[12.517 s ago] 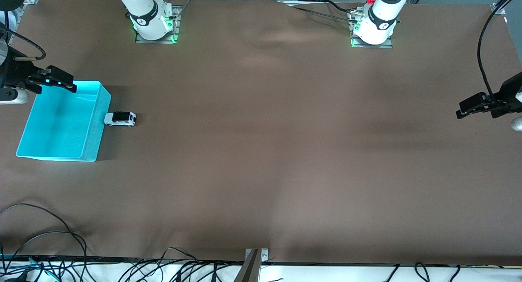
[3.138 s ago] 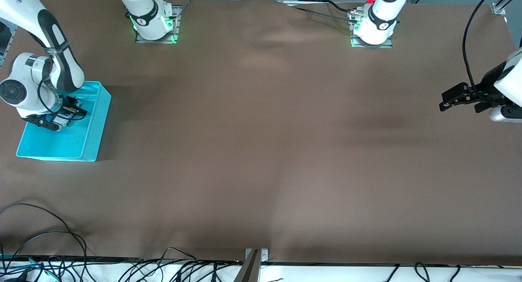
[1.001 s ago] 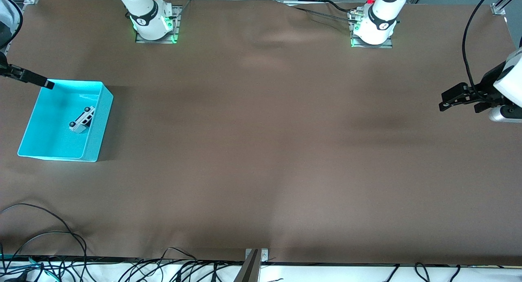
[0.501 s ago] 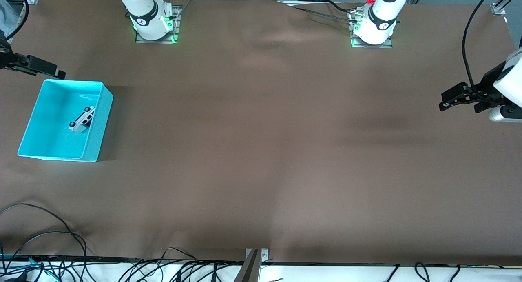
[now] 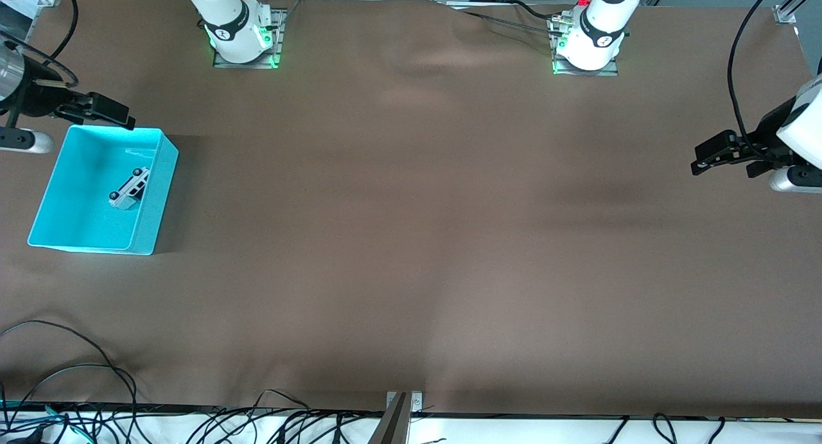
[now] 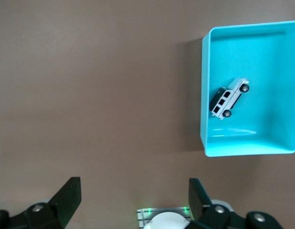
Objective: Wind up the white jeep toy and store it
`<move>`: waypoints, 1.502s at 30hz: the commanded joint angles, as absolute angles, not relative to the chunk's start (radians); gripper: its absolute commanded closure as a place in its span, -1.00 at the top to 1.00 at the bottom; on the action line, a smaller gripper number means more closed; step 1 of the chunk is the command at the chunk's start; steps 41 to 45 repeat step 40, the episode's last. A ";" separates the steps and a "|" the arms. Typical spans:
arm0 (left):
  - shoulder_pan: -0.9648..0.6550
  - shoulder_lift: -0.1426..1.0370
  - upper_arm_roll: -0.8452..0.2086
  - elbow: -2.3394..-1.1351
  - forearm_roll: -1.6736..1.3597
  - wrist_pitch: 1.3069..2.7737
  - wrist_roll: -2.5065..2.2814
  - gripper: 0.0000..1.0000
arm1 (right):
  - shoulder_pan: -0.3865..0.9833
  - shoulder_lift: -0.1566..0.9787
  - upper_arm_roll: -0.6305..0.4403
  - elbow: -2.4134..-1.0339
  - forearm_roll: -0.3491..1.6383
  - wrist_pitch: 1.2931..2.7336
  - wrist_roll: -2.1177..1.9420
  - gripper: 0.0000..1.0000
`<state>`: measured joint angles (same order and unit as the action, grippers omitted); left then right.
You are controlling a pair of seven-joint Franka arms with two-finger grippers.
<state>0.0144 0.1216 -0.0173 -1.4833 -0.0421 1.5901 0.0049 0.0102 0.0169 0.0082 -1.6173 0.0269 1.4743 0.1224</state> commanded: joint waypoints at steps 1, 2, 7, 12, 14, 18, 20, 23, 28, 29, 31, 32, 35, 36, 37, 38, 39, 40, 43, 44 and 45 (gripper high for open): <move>0.015 0.121 -0.017 -1.474 -0.057 1.575 0.018 1.00 | -0.002 0.012 0.037 -1.655 -0.012 1.526 0.137 1.00; 0.015 0.121 -0.017 -1.474 -0.057 1.575 0.018 1.00 | -0.002 0.012 0.037 -1.657 -0.012 1.531 0.135 1.00; 0.014 0.121 -0.017 -1.474 -0.057 1.574 0.018 1.00 | -0.003 0.000 0.032 -1.672 -0.009 1.531 0.124 1.00; 0.014 0.121 -0.017 -1.474 -0.057 1.574 0.018 1.00 | -0.003 -0.003 0.032 -1.677 -0.009 1.531 0.126 1.00; 0.014 0.121 -0.017 -1.474 -0.057 1.574 0.018 1.00 | -0.003 -0.005 0.031 -1.683 -0.011 1.532 0.126 1.00; 0.014 0.121 -0.017 -1.474 -0.057 1.574 0.018 1.00 | -0.005 -0.005 0.032 -1.684 -0.012 1.532 0.124 1.00; 0.014 0.121 -0.017 -1.474 -0.057 1.574 0.018 1.00 | -0.005 -0.005 0.028 -1.684 -0.011 1.531 0.123 1.00; 0.014 0.121 -0.017 -1.474 -0.057 1.574 0.018 1.00 | -0.006 -0.003 0.014 -1.675 -0.008 1.519 0.121 1.00; 0.014 0.121 -0.018 -1.474 -0.057 1.574 0.018 1.00 | -0.005 0.005 0.006 -1.667 -0.002 1.514 0.120 1.00; 0.012 0.121 -0.017 -1.474 -0.057 1.574 0.018 1.00 | -0.005 0.005 0.006 -1.667 -0.002 1.511 0.120 1.00; 0.012 0.121 -0.018 -1.474 -0.057 1.574 0.018 1.00 | -0.005 0.005 0.006 -1.666 -0.002 1.509 0.118 1.00; 0.012 0.121 -0.017 -1.474 -0.057 1.574 0.018 1.00 | -0.005 0.005 0.005 -1.666 -0.002 1.509 0.117 1.00; 0.012 0.121 -0.017 -1.474 -0.057 1.574 0.018 1.00 | -0.005 0.005 0.005 -1.666 -0.002 1.508 0.112 1.00; 0.011 0.121 -0.017 -1.474 -0.057 1.575 0.018 1.00 | -0.005 0.005 0.006 -1.666 -0.002 1.508 0.112 1.00; 0.011 0.121 -0.018 -1.474 -0.057 1.574 0.018 1.00 | -0.005 0.005 0.006 -1.666 -0.002 1.508 0.112 1.00; 0.011 0.121 -0.018 -1.474 -0.057 1.574 0.018 1.00 | -0.003 0.005 0.006 -1.666 -0.002 1.508 0.112 1.00; 0.011 0.121 -0.017 -1.474 -0.057 1.574 0.018 1.00 | -0.003 0.005 0.008 -1.666 -0.002 1.509 0.112 1.00; 0.011 0.121 -0.017 -1.474 -0.057 1.574 0.018 1.00 | -0.003 0.005 0.008 -1.666 -0.002 1.509 0.112 1.00; 0.011 0.121 -0.017 -1.474 -0.057 1.574 0.018 1.00 | -0.003 0.005 0.008 -1.666 -0.002 1.509 0.112 1.00; 0.011 0.121 -0.017 -1.474 -0.057 1.574 0.018 1.00 | -0.003 0.005 0.008 -1.666 -0.002 1.509 0.112 1.00; 0.011 0.121 -0.017 -1.474 -0.057 1.574 0.018 1.00 | -0.003 0.005 0.008 -1.666 -0.002 1.509 0.112 1.00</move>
